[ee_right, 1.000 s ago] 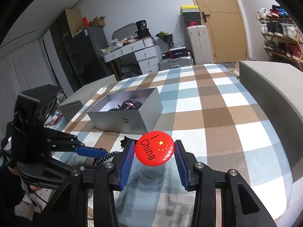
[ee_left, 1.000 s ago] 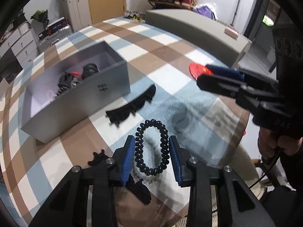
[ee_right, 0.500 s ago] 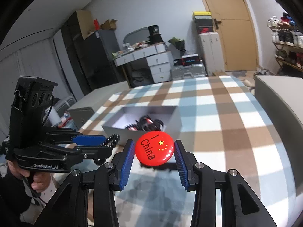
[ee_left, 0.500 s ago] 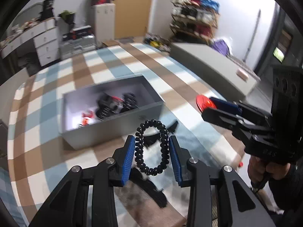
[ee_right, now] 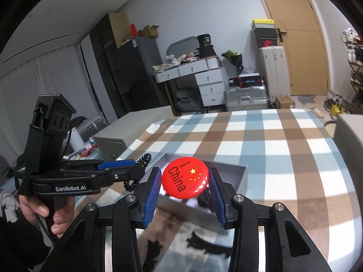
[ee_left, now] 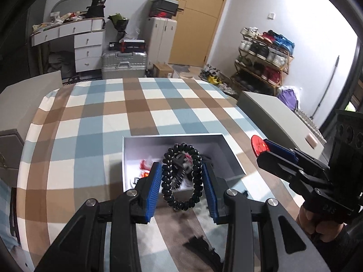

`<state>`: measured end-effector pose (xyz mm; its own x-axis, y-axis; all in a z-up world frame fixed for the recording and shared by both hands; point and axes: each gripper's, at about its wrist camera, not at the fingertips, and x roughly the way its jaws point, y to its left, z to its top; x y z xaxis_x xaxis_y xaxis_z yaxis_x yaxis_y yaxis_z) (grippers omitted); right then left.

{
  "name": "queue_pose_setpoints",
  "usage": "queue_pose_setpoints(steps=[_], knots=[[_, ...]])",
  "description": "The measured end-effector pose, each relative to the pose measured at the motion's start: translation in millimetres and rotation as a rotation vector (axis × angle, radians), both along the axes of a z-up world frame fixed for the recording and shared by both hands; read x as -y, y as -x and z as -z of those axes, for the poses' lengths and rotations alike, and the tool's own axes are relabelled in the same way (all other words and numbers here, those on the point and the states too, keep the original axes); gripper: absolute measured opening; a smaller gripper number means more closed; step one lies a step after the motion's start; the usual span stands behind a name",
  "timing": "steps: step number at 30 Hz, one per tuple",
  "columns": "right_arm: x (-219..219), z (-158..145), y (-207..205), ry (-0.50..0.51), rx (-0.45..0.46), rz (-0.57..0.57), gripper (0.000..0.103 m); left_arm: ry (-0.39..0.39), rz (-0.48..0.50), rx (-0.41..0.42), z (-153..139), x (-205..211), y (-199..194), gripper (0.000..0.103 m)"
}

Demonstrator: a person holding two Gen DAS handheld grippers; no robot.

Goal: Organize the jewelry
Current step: 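Carry the bracelet with the left tool and the badge with the right tool over the box, then open both tools releasing the badge and the bracelet into the box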

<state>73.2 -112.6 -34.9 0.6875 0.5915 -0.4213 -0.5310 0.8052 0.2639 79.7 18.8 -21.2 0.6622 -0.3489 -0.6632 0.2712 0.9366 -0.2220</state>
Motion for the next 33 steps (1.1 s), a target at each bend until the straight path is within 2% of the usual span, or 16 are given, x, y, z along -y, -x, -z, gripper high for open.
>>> queue_pose_setpoints(steps=[16,26,33], knots=[[-13,15,-52,0.017,-0.059,-0.009,0.041,-0.010,-0.029,-0.019,16,-10,-31,0.030],[-22,32,-68,0.061,-0.100,-0.004,0.041,-0.017,-0.025,-0.063,27,-11,-39,0.030],[-23,39,-72,0.057,-0.127,-0.009,0.041,-0.017,-0.024,-0.073,29,-9,-41,0.031]])
